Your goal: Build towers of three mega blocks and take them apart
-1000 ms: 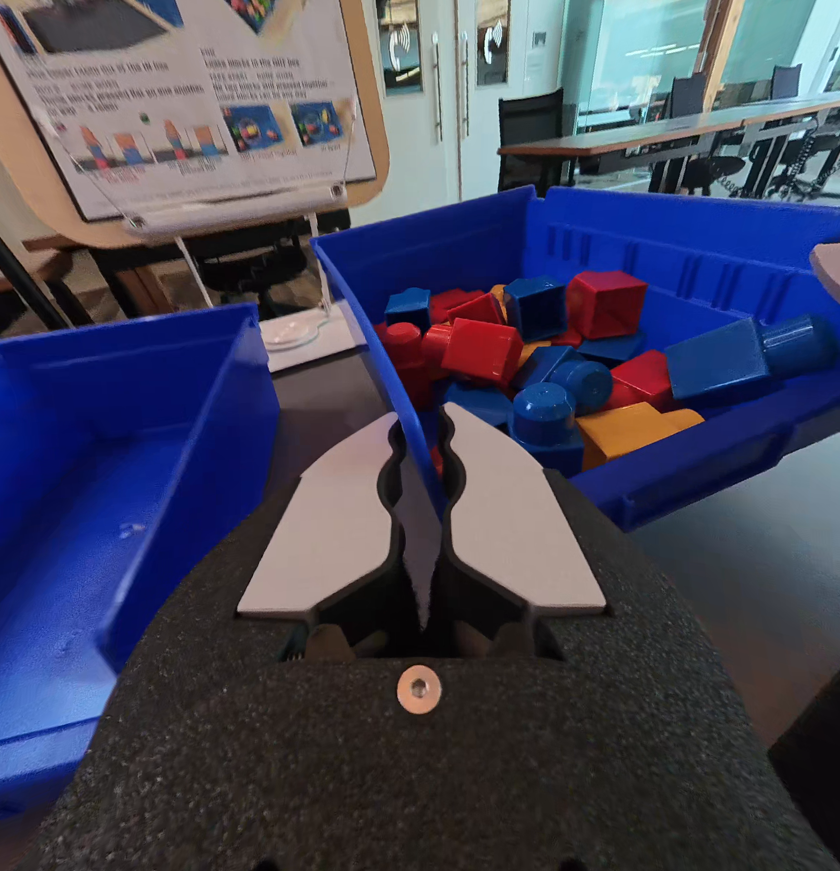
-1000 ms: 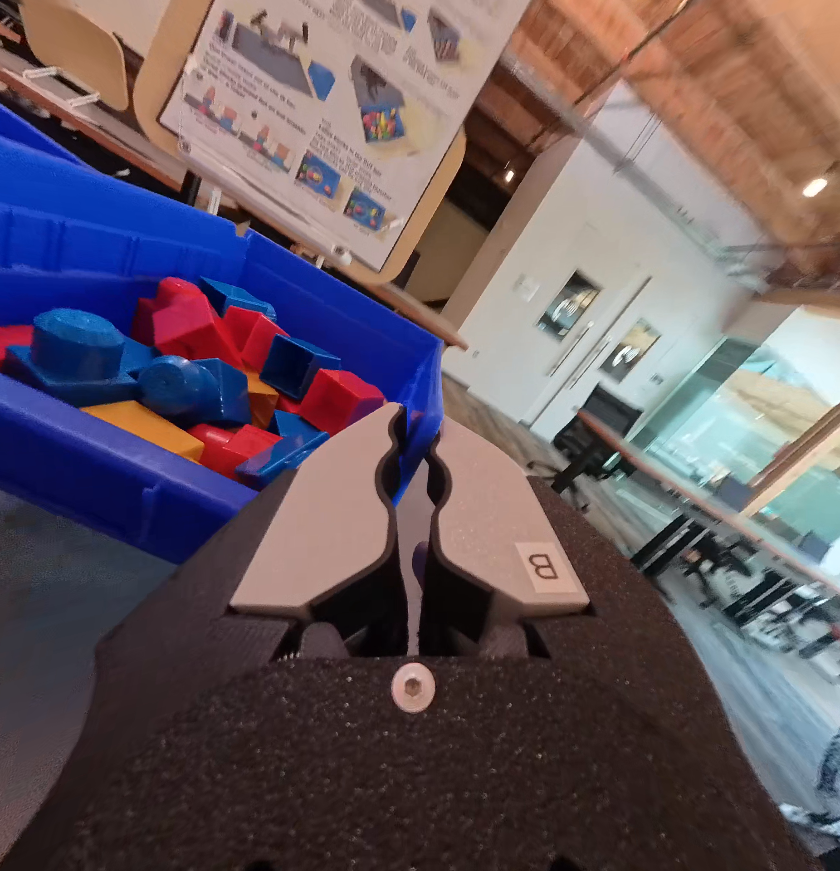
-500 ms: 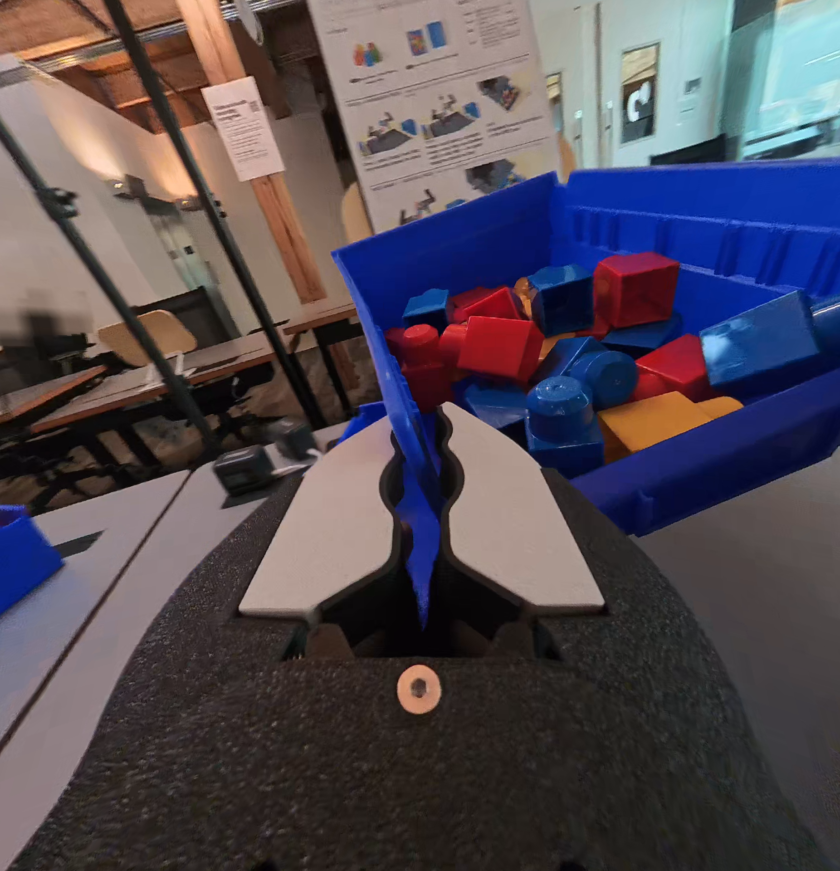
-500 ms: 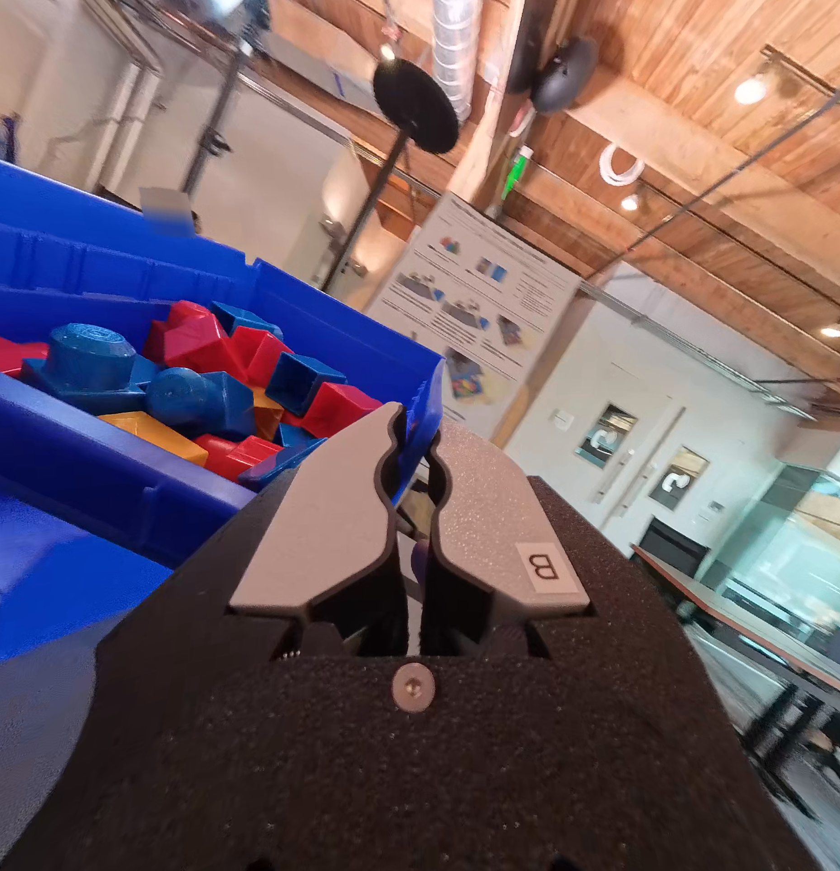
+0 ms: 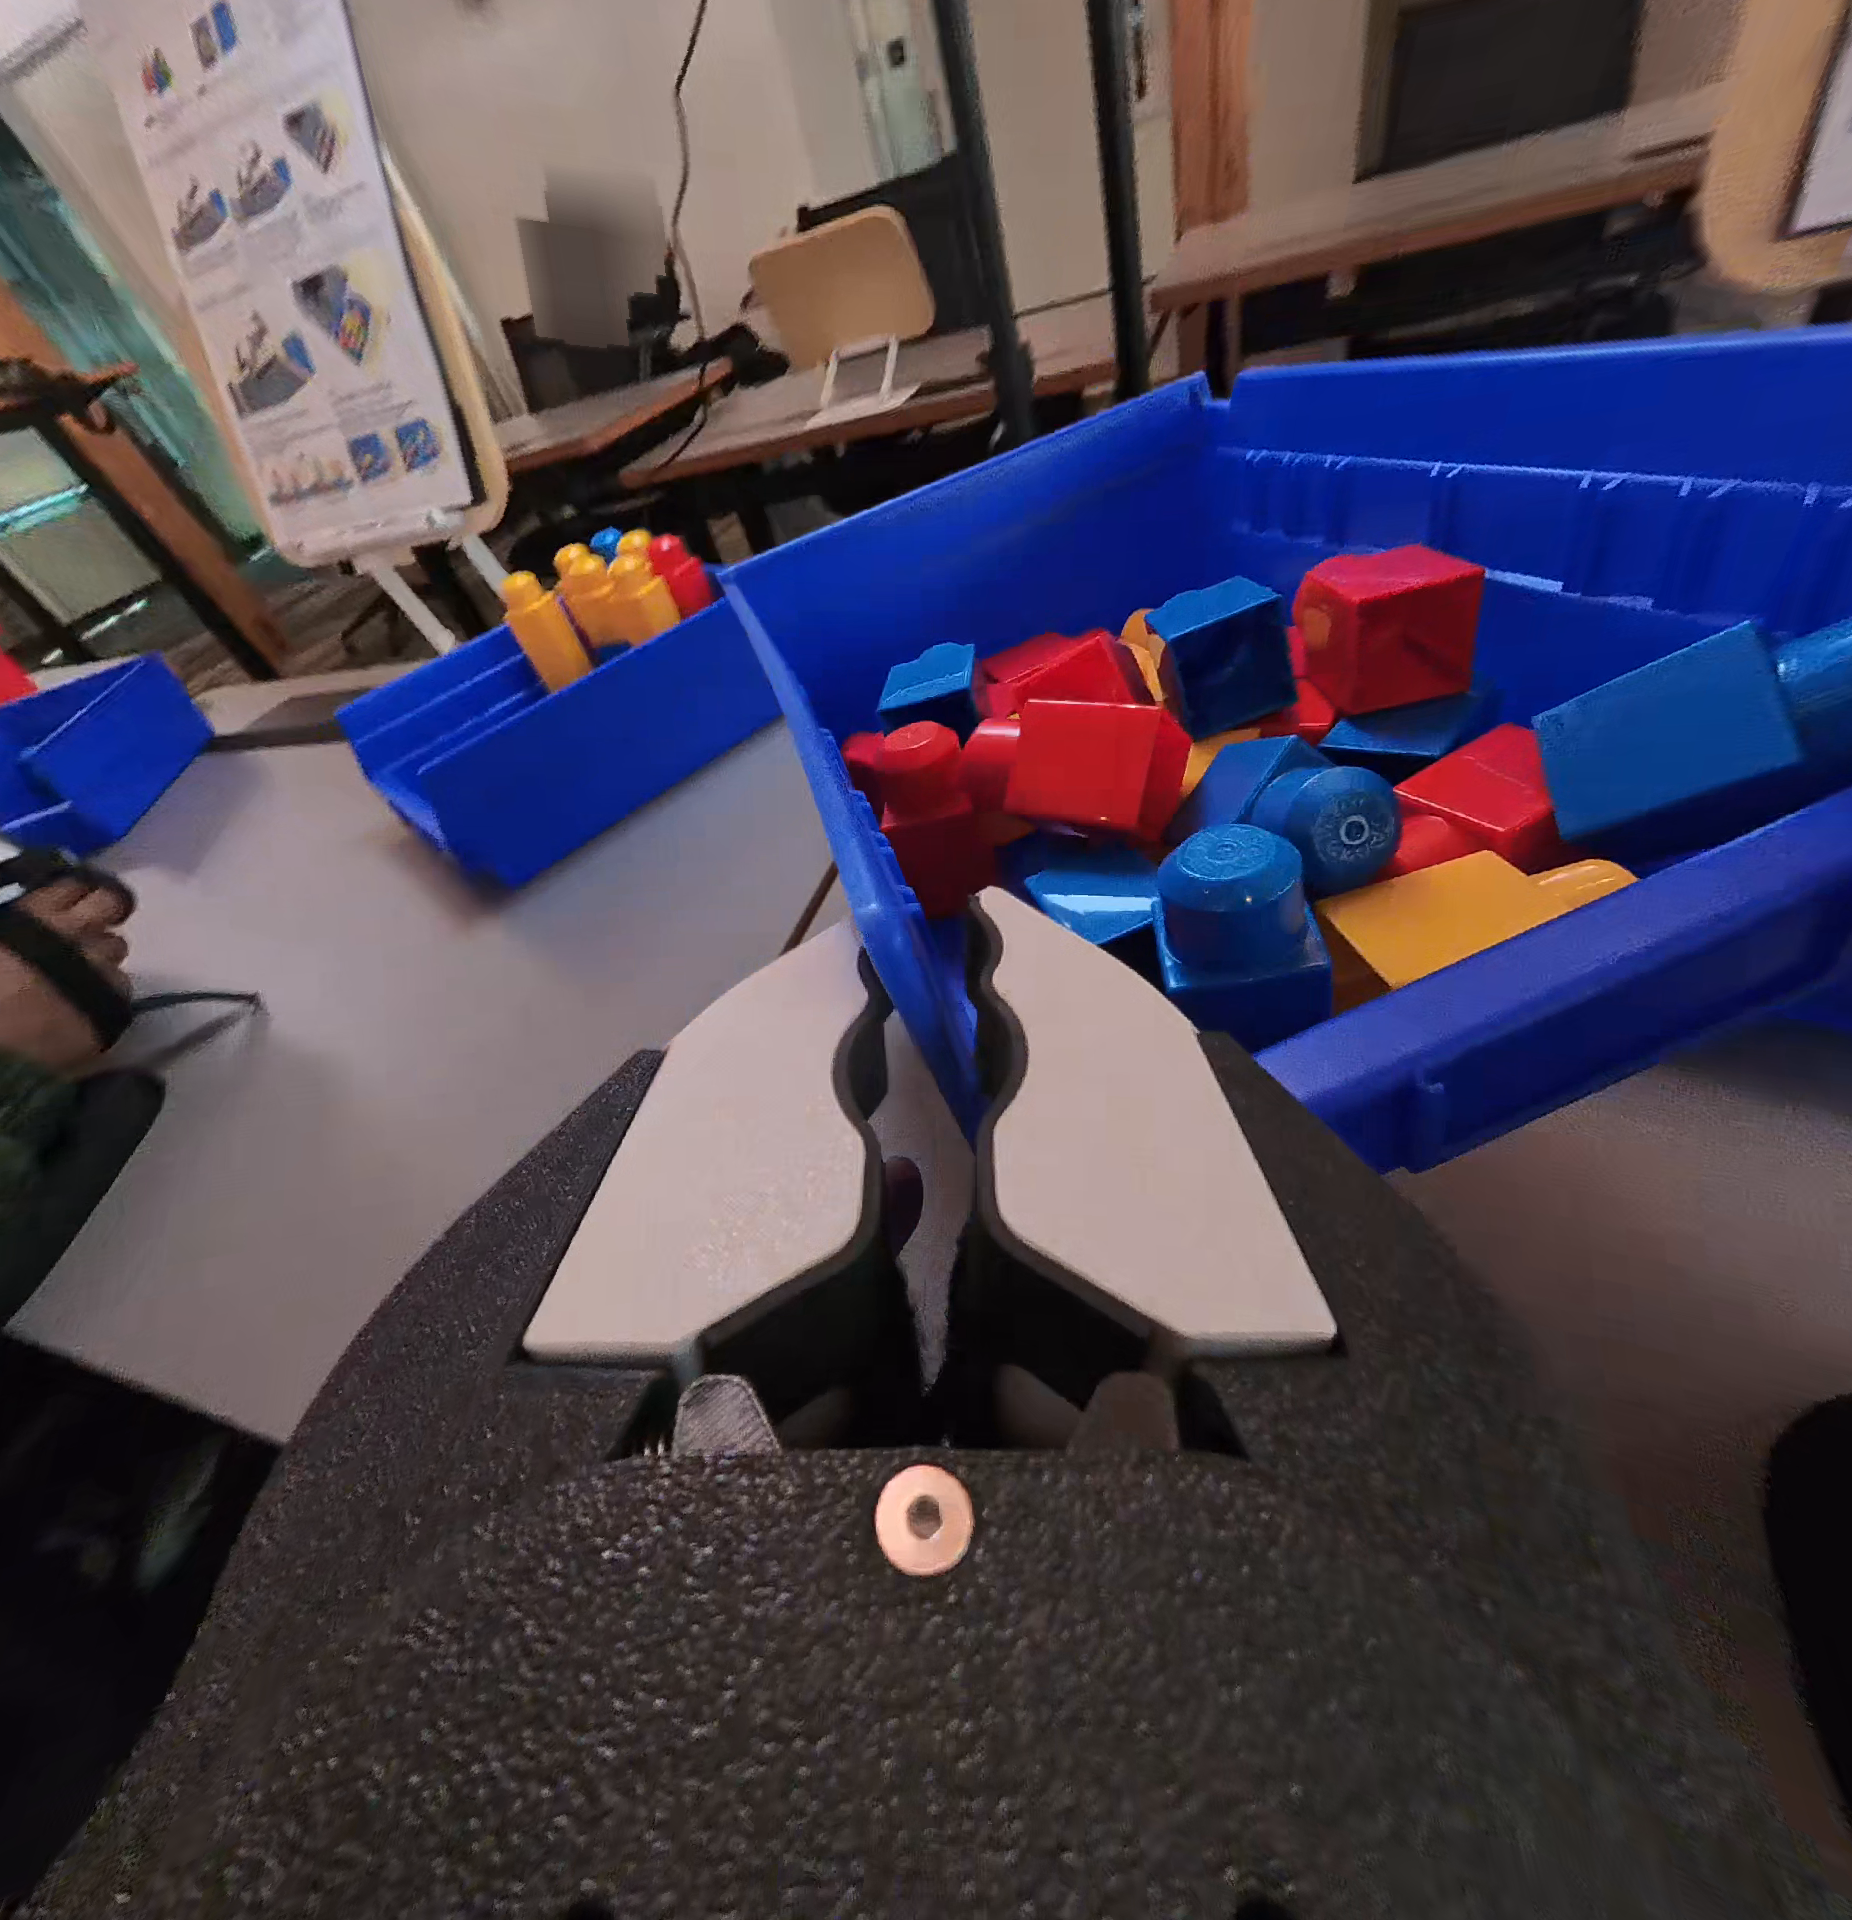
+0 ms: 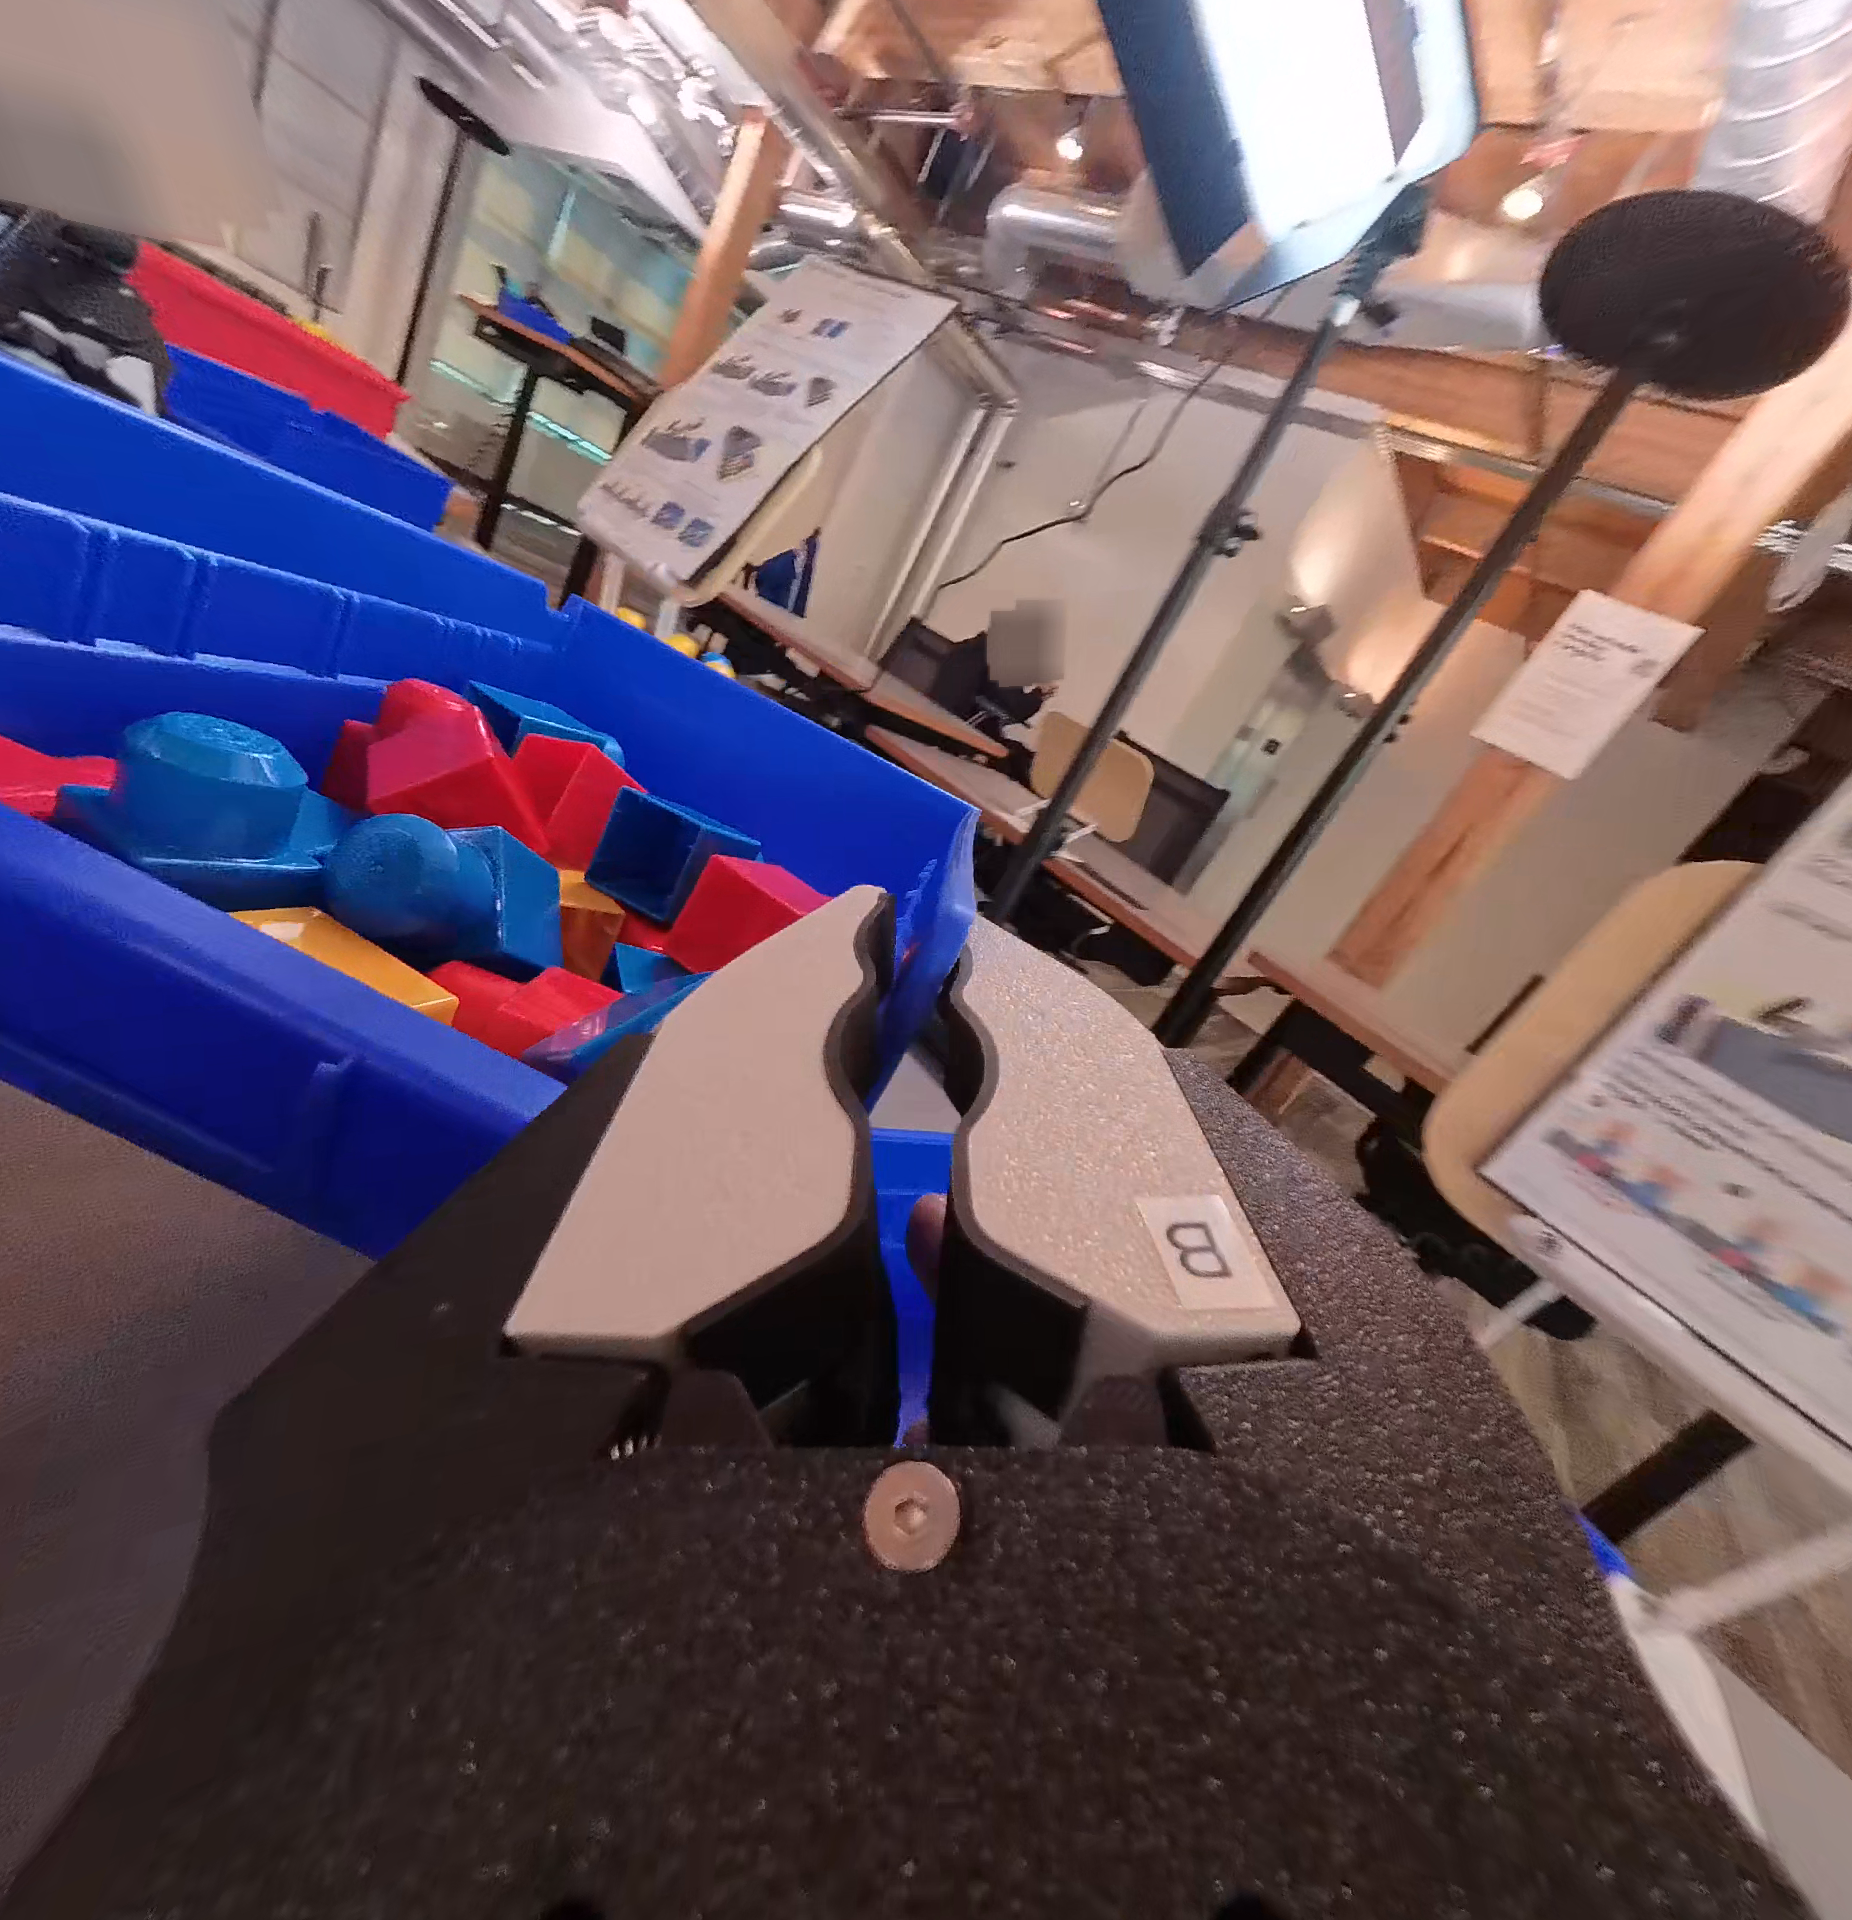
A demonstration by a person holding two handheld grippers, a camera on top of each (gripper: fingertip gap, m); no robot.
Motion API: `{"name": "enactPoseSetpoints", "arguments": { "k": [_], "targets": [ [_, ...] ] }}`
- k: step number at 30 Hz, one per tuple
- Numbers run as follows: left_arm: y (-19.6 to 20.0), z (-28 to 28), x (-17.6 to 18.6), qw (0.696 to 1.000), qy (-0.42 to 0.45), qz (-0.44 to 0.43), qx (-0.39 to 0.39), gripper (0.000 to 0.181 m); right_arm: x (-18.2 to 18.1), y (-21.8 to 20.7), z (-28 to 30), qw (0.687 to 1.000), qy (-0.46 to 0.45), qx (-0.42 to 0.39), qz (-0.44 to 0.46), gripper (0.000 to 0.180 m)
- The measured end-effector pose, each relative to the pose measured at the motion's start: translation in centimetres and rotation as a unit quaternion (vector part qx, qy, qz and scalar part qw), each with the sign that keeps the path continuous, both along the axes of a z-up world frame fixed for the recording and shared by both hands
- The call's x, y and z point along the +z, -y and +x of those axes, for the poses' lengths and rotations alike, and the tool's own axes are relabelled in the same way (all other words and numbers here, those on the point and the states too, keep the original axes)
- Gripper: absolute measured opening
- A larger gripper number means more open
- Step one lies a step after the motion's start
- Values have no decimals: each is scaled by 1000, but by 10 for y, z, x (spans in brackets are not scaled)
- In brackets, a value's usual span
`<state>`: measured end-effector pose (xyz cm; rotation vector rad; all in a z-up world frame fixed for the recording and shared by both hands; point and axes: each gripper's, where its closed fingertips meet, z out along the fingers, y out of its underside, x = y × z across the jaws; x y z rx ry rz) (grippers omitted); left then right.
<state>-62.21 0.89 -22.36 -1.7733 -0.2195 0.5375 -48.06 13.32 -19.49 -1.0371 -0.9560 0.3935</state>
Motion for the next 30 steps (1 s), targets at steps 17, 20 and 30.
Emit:
{"name": "enactPoseSetpoints", "arguments": {
  "k": [17,20,30],
  "targets": [
    [-8,-36,-71,997,45,-54,15,17,-90,-21,-41,992,71,7,-108,10],
    [-12,-22,-81,993,72,-85,-25,41,-96,-19,-34,991,84,13,-104,22],
    [-10,-27,-50,997,2,-61,45,123,0,-32,79,991,-110,-75,-28,106]
  ]
}}
